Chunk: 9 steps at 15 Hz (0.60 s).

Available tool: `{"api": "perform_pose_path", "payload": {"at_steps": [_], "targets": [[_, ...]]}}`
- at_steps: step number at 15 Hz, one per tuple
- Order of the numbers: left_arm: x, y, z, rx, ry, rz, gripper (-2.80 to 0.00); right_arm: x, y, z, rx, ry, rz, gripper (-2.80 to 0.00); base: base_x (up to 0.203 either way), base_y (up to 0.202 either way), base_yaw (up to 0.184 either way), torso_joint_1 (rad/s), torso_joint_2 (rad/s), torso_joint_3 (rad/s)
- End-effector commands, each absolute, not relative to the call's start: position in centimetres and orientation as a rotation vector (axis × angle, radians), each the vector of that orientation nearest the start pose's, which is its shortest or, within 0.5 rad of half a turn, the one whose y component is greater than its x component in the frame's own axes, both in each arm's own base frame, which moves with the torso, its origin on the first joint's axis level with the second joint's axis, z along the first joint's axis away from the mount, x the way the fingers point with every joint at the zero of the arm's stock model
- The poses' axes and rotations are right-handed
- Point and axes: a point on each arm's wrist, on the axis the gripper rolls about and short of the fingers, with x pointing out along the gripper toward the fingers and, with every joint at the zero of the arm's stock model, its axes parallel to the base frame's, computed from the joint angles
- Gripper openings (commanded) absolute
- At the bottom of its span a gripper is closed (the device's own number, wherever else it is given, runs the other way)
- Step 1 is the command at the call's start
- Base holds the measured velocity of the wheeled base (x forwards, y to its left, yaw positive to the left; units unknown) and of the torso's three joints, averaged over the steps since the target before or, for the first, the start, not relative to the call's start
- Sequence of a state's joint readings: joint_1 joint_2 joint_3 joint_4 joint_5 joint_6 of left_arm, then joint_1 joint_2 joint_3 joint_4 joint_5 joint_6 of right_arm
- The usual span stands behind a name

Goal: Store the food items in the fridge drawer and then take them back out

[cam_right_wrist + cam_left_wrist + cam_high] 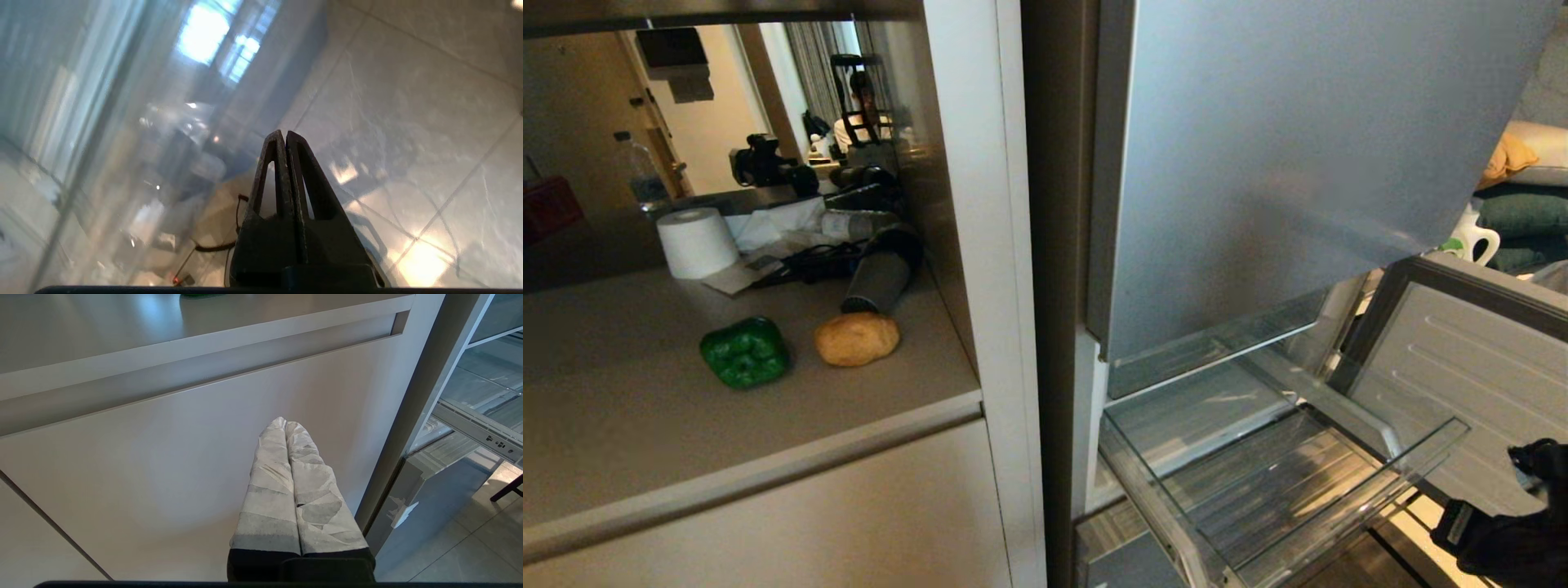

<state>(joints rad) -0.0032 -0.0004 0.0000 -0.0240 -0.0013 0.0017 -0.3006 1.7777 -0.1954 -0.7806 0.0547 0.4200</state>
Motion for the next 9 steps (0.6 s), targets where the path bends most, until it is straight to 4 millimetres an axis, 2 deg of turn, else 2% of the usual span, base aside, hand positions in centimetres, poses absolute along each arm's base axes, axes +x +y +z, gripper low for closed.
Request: {"api": "perform_pose_path", "payload": {"at_steps": [1, 6, 9], "targets": [[-2.2, 0.0, 7.5, 0.002, -0.014, -0.004, -2.8, 21.9, -6.5, 4.1, 0.538, 0.727, -0.374, -2.8, 0.0, 0.0, 0.0, 0.0, 0.0, 0.0], [-2.2, 0.0, 7.5, 0.002, -0.014, -0.005, -2.8, 25.3, -7.1, 4.0, 0.575, 0.721, -0.247, -2.8, 0.0, 0.0, 0.0, 0.0, 0.0, 0.0], [-2.2, 0.0, 7.5, 0.002, -0.014, -0.003, -2.8, 28.0, -7.0, 3.4, 0.582, 0.719, -0.169, -2.8, 0.0, 0.0, 0.0, 0.0, 0.0, 0.0]]}}
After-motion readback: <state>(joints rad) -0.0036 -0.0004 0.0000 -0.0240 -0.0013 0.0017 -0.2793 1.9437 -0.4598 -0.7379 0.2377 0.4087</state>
